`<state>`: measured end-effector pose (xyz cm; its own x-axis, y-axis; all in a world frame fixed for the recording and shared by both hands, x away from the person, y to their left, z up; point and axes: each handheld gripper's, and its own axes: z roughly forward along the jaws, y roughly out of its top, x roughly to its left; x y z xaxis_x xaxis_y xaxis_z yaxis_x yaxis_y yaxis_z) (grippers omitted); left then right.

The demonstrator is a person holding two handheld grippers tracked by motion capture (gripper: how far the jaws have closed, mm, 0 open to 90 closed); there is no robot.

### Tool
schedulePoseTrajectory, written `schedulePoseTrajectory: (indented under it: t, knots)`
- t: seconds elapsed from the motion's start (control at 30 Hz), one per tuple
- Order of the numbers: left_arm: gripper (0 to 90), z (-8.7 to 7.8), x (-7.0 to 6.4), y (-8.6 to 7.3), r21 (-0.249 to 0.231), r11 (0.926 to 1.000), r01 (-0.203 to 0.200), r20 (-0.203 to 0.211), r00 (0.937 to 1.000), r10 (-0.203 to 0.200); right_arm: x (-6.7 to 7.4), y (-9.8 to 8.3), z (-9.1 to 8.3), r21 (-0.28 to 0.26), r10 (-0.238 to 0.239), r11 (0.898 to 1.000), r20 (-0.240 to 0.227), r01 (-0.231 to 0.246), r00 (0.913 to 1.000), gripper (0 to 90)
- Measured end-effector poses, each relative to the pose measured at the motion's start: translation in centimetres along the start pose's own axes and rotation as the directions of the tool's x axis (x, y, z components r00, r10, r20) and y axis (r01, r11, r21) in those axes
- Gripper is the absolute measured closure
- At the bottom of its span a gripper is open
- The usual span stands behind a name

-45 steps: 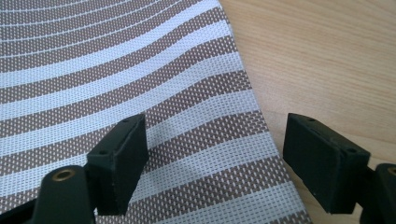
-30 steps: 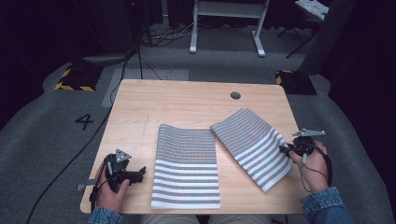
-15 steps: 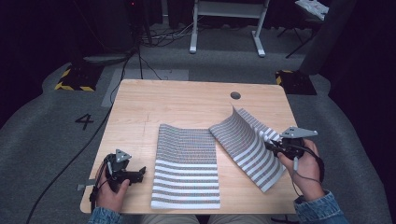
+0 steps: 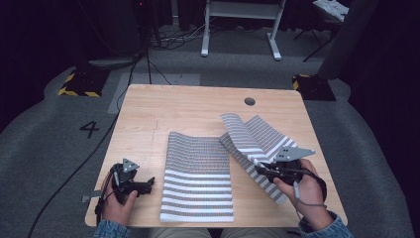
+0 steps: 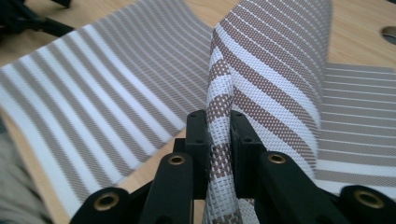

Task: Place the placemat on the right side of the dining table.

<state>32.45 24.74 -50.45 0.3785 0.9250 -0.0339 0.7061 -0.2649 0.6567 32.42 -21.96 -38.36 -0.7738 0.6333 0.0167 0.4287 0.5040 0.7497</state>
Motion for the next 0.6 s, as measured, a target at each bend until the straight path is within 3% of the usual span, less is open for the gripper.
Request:
schedulePoseTrajectory:
  t: [0.03,0.07,0.23,0.27,0.3,0.37,0.5,0.57,0.6]
  knots:
    - [0.2,0.0,0.0,0.0,0.0,1.0,0.0,0.0,1.0,0.0,0.0,0.0,0.0,0.0,0.0,1.0,0.0,0.0,1.0,80.8]
    - [0.2,0.0,0.0,0.0,0.0,1.0,0.0,0.0,1.0,0.0,1.1,0.1,0.4,0.0,-0.007,1.0,-0.037,0.007,0.9993,80.8]
    - [0.2,0.0,0.0,0.0,0.0,1.0,0.0,0.0,1.0,0.0,2.8,0.1,0.9,-0.006,-0.02,1.0,-0.1,0.019,0.9948,80.7]
    - [0.2,0.0,0.0,0.0,0.0,1.0,0.0,0.0,1.0,0.0,3.7,0.1,1.1,-0.016,-0.028,1.0,-0.14,0.026,0.9897,80.7]
    - [0.2,0.0,0.0,0.0,0.0,1.0,0.0,0.0,1.0,0.0,3.7,0.1,1.1,-0.016,-0.028,1.0,-0.14,0.026,0.9897,80.7]
    - [0.2,0.0,0.0,0.0,0.0,1.0,0.0,0.0,1.0,0.0,4.7,0.0,1.5,-0.014,-0.023,1.0,-0.195,0.021,0.9804,80.6]
    - [0.2,0.0,0.0,0.0,-0.001,1.0,0.0,0.002,1.0,0.0,5.5,-0.2,2.2,0.006,-0.022,1.0,-0.234,0.024,0.9719,79.3]
    - [0.2,0.0,0.0,0.0,-0.003,1.0,0.001,-0.002,1.0,-0.001,5.9,-0.5,2.7,0.015,-0.027,0.999,-0.27,0.033,0.9625,72.8]
    - [0.2,0.0,0.0,0.0,-0.001,1.0,0.0,0.0,1.0,0.0,6.3,-0.6,3.3,0.012,-0.026,0.999,-0.321,0.032,0.9466,52.4]
